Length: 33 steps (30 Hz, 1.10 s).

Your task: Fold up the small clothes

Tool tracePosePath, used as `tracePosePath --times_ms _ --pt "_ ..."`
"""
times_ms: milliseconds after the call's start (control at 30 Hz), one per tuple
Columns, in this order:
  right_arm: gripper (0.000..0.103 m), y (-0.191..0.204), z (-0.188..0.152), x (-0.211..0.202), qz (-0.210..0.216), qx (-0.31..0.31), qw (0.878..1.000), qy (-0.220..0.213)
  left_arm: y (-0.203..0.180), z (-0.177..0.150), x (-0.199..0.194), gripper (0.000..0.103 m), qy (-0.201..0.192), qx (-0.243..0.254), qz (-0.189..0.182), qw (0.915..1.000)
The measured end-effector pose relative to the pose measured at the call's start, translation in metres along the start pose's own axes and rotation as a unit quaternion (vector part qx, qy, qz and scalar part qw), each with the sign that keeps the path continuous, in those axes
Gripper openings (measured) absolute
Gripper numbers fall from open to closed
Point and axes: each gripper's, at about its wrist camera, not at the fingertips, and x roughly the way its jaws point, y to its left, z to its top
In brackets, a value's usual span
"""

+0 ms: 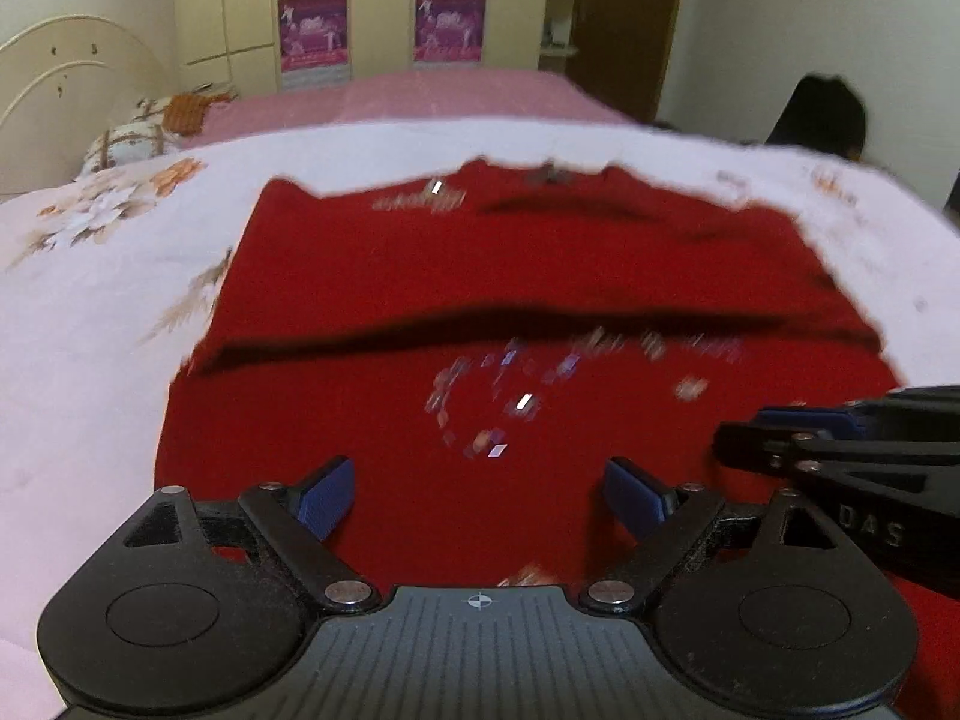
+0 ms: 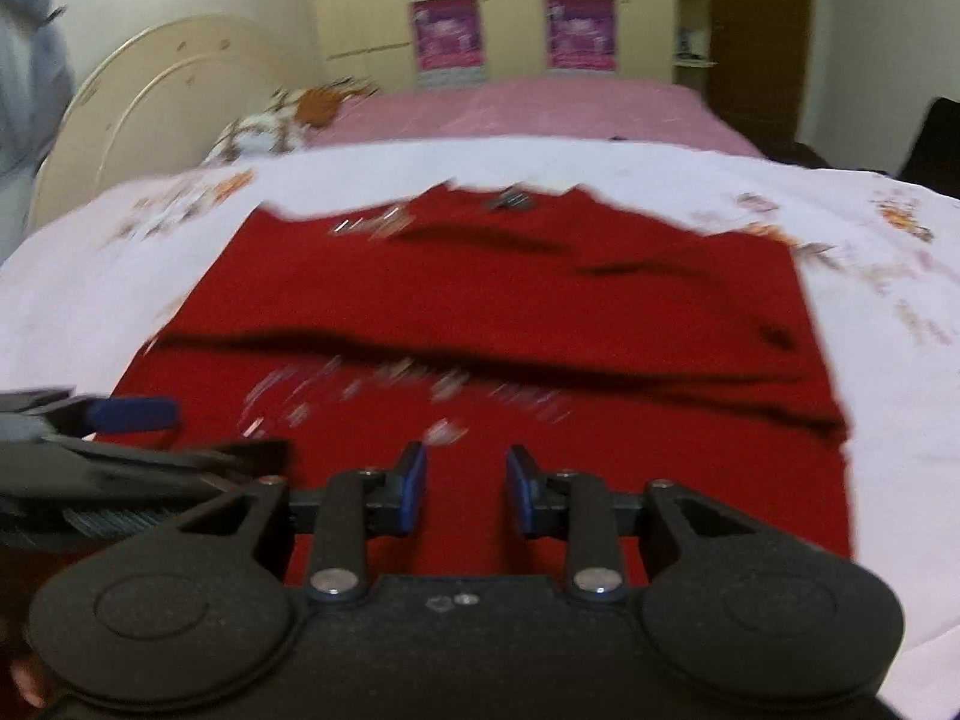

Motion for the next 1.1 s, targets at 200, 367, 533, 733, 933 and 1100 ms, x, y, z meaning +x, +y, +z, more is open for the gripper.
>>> tracePosePath --times_ms 200,367,533,733,933,1100 --pt "0.026 -0.038 -0.02 -0.003 -0.052 -0.008 0.999 0.004 0.034 -0.015 -0.009 0.09 -0.007 -0.008 0.033 0.9994" --pt "0.025 -0.091 -0.036 -0.019 -0.071 0.035 0.997 0.003 0.05 -0.024 -0.018 0.09 -0.007 -0.036 0.055 0.9978" --pt "0.026 -0.097 -0.04 -0.024 -0.068 0.039 0.997 0.004 0.044 -0.031 -0.033 0.09 -0.003 -0.051 0.082 0.9953" --pt "0.031 -0.068 -0.042 -0.054 0.002 0.064 0.998 -0.003 0.01 -0.046 -0.072 0.09 -0.008 -0.018 0.032 0.9993" --pt "0.029 -0.005 -0.067 -0.064 0.035 0.037 0.999 0.006 -0.01 -0.068 -0.07 0.09 0.012 0.032 -0.004 0.9994" --pt "0.03 0.009 -0.096 -0.066 -0.032 -0.019 0.999 0.009 0.013 -0.093 -0.085 0.09 0.0 0.036 -0.004 0.9993"
